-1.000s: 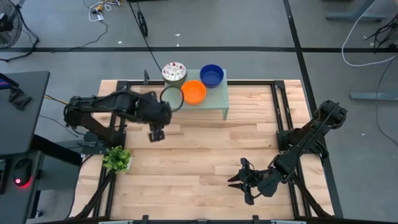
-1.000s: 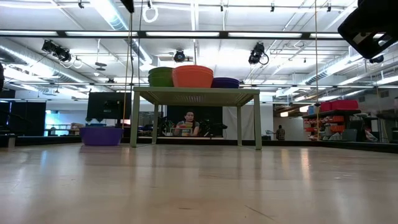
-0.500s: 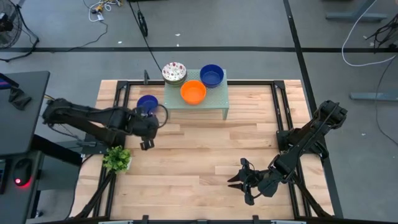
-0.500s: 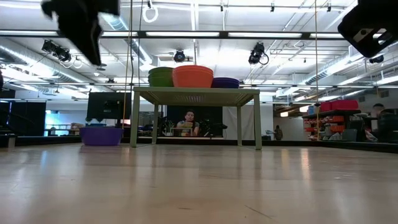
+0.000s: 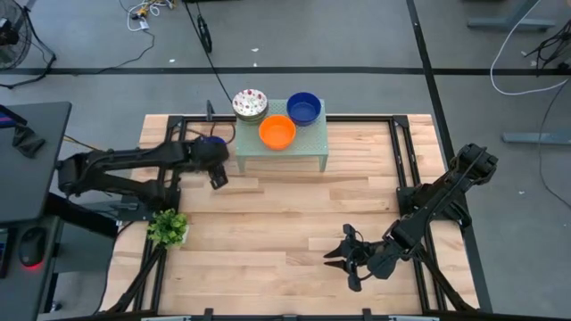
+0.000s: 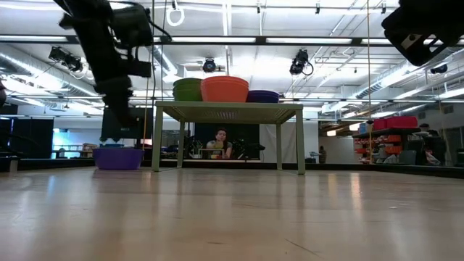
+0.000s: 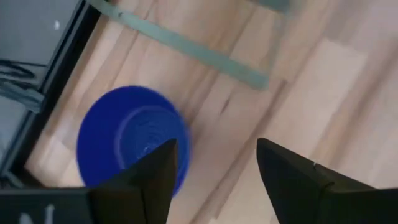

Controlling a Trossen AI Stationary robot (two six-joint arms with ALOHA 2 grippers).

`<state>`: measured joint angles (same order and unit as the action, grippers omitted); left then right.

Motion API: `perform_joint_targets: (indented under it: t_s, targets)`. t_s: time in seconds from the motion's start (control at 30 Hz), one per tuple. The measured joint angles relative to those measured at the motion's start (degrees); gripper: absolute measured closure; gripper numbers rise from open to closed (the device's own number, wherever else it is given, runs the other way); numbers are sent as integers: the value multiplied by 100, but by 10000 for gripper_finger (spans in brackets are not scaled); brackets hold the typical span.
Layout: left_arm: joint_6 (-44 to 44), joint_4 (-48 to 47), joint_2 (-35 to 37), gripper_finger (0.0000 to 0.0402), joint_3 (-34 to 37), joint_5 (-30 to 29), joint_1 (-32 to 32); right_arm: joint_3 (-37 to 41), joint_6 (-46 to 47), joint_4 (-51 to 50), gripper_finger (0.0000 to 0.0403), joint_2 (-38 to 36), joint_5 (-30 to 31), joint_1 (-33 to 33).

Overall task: Pick & Place Mini bowls
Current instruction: Stack the blue bowl on the blue bowls on the shelf

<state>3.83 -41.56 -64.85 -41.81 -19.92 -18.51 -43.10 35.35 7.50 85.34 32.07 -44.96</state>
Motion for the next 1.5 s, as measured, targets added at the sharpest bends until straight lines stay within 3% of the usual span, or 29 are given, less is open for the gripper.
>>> perform_joint_targets:
  t_s: [0.23, 0.77, 0.93, 1.2, 1.5]
  targets:
    - [148, 4, -600, 205, -4, 252, -772, -1, -20, -48, 316, 0, -15, -6]
    - [-136, 476, -1654, 217, -5, 198, -1160, -1, -24, -88, 316, 0, -116, -12]
    - [-157, 443, -1777, 262, -5, 218, -1160, -1, -24, -86, 316, 0, -152, -12]
    - [-113, -182, -1612, 384, -8, 314, -1009, -1, -28, -91, 316, 0, -161, -13]
    - [617, -1311, -1176, 392, -191, 1530, -215, -1, -39, -101, 316, 0, -157, -14]
